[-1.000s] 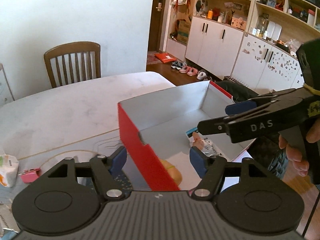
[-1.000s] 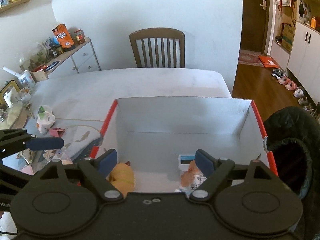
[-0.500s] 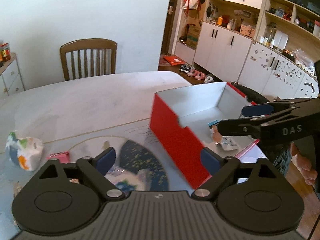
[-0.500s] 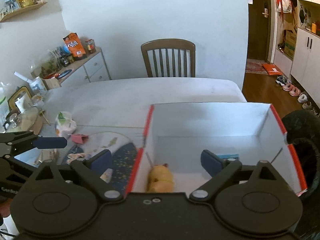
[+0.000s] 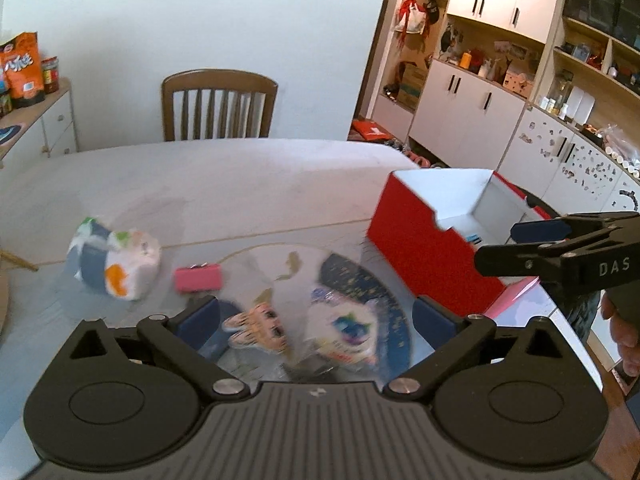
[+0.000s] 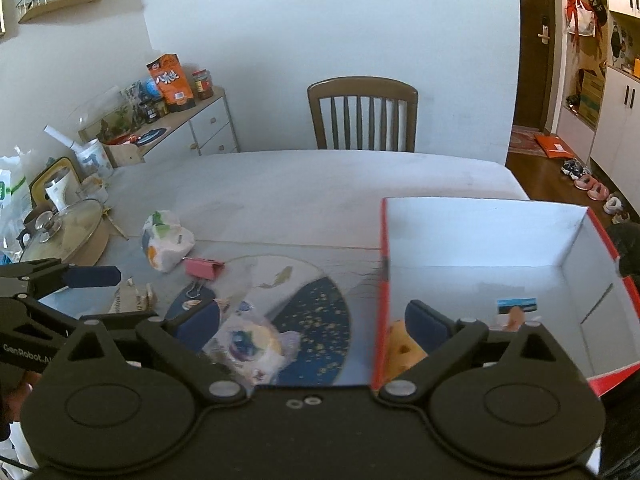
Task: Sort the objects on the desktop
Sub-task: 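Open both grippers to release the toy and sausage pack into the box, then grasp the silver snack bag with the left gripper while the right gripper grasps the blueberry bread bag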
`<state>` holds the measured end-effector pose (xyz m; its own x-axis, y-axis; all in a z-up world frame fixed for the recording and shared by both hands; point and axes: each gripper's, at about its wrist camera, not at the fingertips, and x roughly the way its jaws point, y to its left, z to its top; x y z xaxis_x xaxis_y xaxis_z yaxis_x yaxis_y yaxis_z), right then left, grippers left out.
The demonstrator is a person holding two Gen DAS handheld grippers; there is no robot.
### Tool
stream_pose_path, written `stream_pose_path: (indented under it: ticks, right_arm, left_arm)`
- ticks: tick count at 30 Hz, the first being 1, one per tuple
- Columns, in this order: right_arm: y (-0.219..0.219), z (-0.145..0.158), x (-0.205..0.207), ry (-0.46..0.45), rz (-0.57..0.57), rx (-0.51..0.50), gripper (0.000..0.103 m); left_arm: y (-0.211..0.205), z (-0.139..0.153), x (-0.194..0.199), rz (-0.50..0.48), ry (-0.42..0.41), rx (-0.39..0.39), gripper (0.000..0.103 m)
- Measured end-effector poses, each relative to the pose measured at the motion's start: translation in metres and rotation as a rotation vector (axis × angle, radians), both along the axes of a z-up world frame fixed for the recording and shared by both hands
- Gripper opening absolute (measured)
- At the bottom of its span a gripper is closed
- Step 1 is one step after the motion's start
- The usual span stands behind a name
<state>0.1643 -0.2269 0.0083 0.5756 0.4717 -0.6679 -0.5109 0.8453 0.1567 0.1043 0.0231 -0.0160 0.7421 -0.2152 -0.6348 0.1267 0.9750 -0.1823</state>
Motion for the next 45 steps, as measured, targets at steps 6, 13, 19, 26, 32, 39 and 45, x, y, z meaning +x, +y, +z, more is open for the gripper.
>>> stream_pose_path:
  ticks: [6, 13, 19, 26, 32, 39, 45]
  right_arm:
    - [0.022, -0.006, -0.009, 0.007, -0.008, -0.017, 0.1]
    - [0.044, -0.018, -0.014, 0.001, -0.038, -0.041, 0.1]
    - [0.061, -0.033, -0.014, 0.006, -0.059, -0.069, 0.099]
    - [0.077, -0.051, -0.011, 0.026, -0.065, -0.109, 0.099]
    - [0.087, -0.067, -0.001, 0.079, -0.083, -0.123, 0.099]
    - [0.102, -0.078, 0.007, 0.11, -0.097, -0.132, 0.099]
    - [0.111, -0.086, 0.016, 0.126, -0.112, -0.14, 0.099]
  left_arm:
    - [0.028, -0.01, -0.007, 0.003, 0.005, -0.013, 0.103]
    - [0.056, -0.022, -0.006, 0.0, 0.014, 0.057, 0.103]
    - [0.077, -0.035, -0.003, -0.047, 0.017, 0.108, 0.103]
    - [0.092, -0.049, 0.002, -0.091, 0.045, 0.151, 0.103]
    - [0.097, -0.058, 0.012, -0.114, 0.043, 0.192, 0.103]
    - [0.105, -0.069, 0.027, -0.063, 0.09, 0.176, 0.103]
    - [0.124, -0.083, 0.042, 0.079, 0.192, 0.071, 0.103]
